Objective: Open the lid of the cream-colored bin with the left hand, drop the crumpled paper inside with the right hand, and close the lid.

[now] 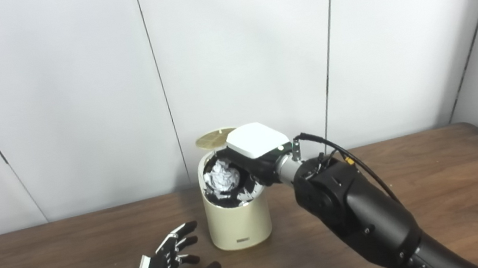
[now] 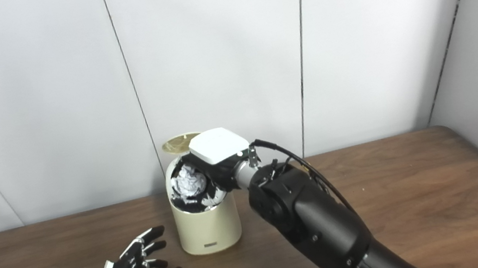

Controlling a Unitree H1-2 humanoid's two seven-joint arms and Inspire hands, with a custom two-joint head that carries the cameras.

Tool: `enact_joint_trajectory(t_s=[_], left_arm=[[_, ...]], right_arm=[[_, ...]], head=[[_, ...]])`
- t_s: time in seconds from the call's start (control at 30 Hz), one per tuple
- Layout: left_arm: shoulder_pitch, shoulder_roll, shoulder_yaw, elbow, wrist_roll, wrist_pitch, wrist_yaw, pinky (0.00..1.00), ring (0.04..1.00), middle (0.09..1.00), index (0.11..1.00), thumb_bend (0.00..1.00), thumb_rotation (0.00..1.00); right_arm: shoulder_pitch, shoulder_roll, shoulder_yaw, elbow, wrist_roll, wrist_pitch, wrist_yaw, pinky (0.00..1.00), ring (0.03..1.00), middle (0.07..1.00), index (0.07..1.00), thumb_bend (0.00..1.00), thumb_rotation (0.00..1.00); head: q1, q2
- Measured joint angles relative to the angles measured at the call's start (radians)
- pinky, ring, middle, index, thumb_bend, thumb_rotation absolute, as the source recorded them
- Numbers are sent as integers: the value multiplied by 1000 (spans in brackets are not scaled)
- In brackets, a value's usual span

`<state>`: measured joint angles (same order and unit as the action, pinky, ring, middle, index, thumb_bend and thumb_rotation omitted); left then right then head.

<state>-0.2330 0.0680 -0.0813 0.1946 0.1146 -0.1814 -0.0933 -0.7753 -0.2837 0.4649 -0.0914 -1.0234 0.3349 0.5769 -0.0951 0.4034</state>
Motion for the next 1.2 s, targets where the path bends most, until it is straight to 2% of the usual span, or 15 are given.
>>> enact_joint_trajectory(t_s=[0.57,0.63,0.73,0.87,1.2], left_arm=[[0,3,-3,0,5,-1,1,606,784,851,813,717,127],[0,4,-3,0,5,-1,0,610,789,854,814,719,124],[0,4,-3,0,5,-1,0,606,786,852,811,719,126],[0,7,-3,0,5,-1,0,623,794,855,813,721,138],[0,11,-3,0,5,-1,0,624,790,853,806,717,124]], right_arm=[[9,0,-6,-5,-6,-11,0,465,710,818,784,830,105],[9,0,-4,-10,-19,-8,18,475,726,861,875,845,162],[-1,0,1,-22,-57,4,77,484,731,915,980,889,184],[-7,0,0,-40,-88,15,138,486,724,940,999,900,167],[-5,4,-17,-56,-98,15,180,490,741,938,981,899,182]], head=[[2,3],[-2,5],[-2,5],[-2,6],[-2,8]])
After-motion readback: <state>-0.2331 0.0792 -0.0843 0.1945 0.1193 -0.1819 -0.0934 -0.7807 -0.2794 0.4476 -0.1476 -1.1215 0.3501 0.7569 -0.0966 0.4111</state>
